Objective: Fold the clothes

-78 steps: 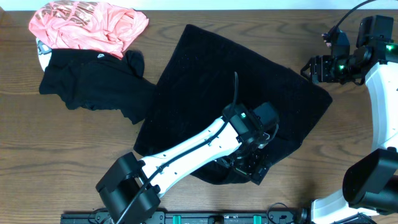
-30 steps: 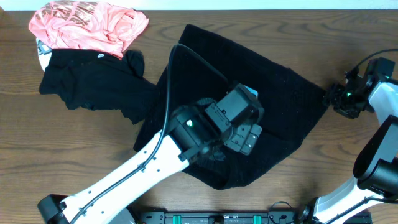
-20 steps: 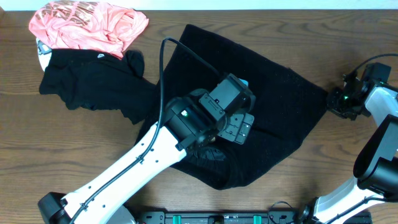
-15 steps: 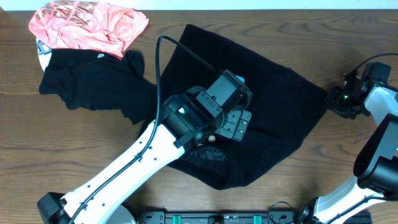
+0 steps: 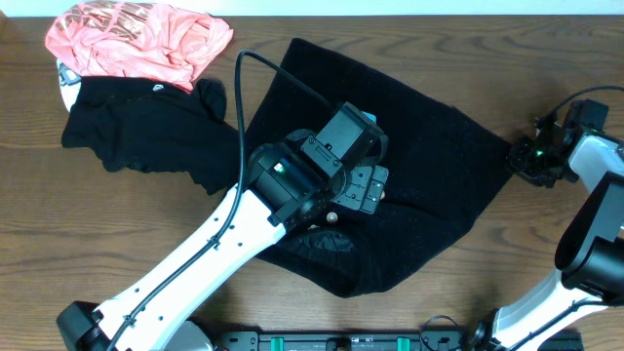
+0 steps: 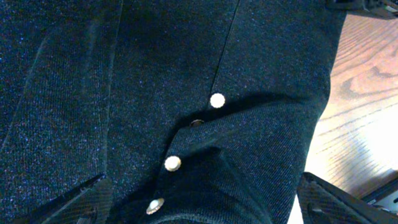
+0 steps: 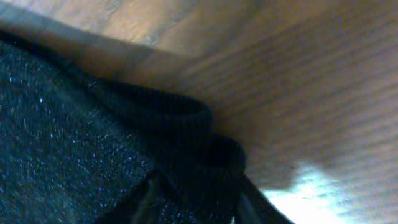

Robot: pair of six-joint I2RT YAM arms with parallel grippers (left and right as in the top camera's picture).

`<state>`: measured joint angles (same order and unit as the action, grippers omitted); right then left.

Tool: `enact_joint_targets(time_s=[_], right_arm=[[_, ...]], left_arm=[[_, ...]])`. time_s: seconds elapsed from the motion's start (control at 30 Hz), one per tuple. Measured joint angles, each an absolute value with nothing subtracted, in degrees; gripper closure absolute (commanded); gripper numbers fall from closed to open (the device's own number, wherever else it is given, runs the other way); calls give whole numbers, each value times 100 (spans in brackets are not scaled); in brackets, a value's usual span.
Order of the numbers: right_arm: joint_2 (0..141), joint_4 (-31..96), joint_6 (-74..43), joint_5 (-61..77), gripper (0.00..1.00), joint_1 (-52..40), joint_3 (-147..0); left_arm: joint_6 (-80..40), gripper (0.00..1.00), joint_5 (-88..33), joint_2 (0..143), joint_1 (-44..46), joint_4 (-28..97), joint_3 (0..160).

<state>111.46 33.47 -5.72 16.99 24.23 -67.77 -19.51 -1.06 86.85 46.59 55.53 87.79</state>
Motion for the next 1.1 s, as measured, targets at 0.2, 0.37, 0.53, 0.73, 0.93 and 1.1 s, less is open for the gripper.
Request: enact_joint_targets(time_s=[0.2,0.37,0.53,0.73,0.93,1.1], right_arm=[[11240,2950,-585,1848,99,2423,-6775],[11312,2792,-596,1951,99,2469,-6851],[11437,3267,-672,2064,99,2775,-7406],[11437,3911,-773,2156,99,3531,-8309],[11437,4202,-961,2526,57,4289,-8663],[11437,4392,-1026,2755,31,4466,-8674]], left_arm=[[-1951,5,-108,8685,4659,5548,8779],[-1951,5,-60,8685,4659,5548,8779],[-1951,5,1,8685,4659,5551,8779],[-1951,5,21,8694,4659,5542,8779],[-1955,5,25,8866,4659,5513,8779],[-1973,5,25,9126,4659,5513,8779]])
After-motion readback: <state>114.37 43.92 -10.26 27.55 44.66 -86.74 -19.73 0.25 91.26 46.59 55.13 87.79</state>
